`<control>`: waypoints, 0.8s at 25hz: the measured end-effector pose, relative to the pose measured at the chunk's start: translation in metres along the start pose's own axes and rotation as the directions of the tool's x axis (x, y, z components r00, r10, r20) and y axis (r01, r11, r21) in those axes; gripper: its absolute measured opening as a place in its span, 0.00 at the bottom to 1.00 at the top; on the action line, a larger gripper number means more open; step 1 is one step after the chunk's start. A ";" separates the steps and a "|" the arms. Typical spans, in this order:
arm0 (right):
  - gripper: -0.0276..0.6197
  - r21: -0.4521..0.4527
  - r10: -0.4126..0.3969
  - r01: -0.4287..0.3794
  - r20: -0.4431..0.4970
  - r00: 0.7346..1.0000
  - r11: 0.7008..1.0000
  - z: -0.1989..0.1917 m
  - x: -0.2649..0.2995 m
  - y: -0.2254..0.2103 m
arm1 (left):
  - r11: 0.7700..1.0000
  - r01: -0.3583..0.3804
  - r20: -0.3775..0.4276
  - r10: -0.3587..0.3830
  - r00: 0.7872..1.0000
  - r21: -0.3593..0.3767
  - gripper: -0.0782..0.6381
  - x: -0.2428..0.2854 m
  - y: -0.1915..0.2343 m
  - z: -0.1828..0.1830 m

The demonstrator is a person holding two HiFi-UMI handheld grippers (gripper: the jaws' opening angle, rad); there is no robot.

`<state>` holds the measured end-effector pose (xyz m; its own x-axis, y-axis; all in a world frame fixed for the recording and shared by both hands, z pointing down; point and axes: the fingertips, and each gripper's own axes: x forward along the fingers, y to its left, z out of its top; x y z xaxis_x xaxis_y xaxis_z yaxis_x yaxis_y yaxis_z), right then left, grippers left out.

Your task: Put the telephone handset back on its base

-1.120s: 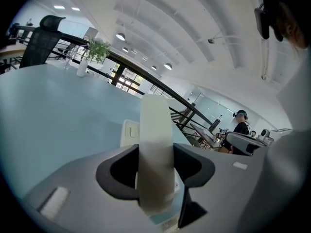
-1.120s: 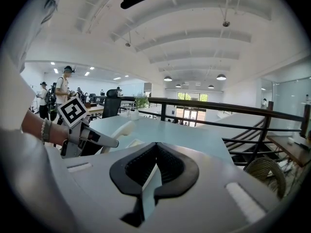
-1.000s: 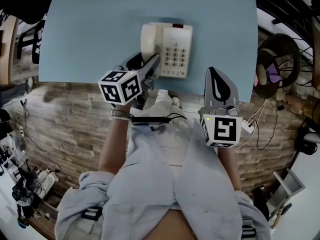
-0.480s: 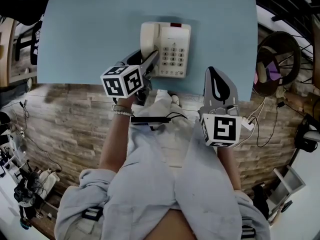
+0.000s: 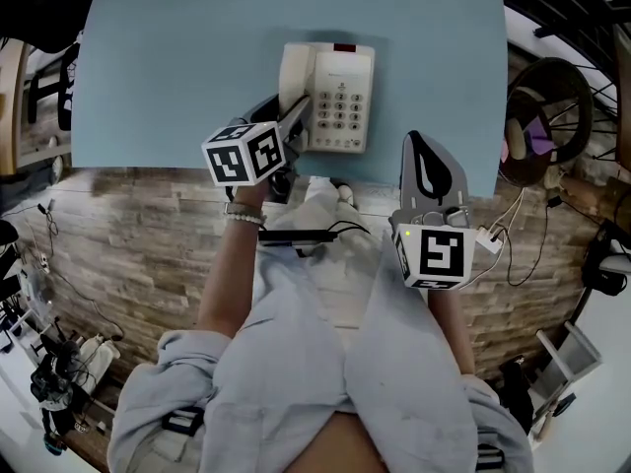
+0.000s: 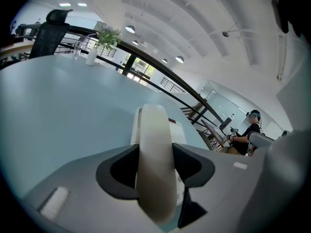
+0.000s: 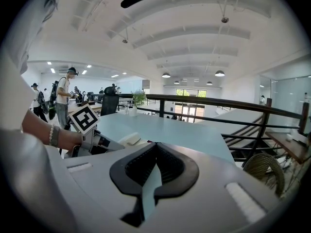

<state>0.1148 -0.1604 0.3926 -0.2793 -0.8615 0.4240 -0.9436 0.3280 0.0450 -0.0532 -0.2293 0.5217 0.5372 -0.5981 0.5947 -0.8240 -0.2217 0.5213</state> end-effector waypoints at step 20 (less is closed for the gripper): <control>0.05 -0.003 0.004 -0.004 -0.008 1.000 1.000 -0.001 -0.001 0.004 | 0.985 -0.174 -0.017 0.174 0.985 0.020 0.40 0.007 0.003 -0.002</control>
<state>0.1110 -0.1581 0.3932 -0.2813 -0.8571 0.4317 -0.9420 0.3323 0.0460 -0.0511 -0.2324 0.5287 0.3885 -0.6142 0.6869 -0.9083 -0.1298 0.3977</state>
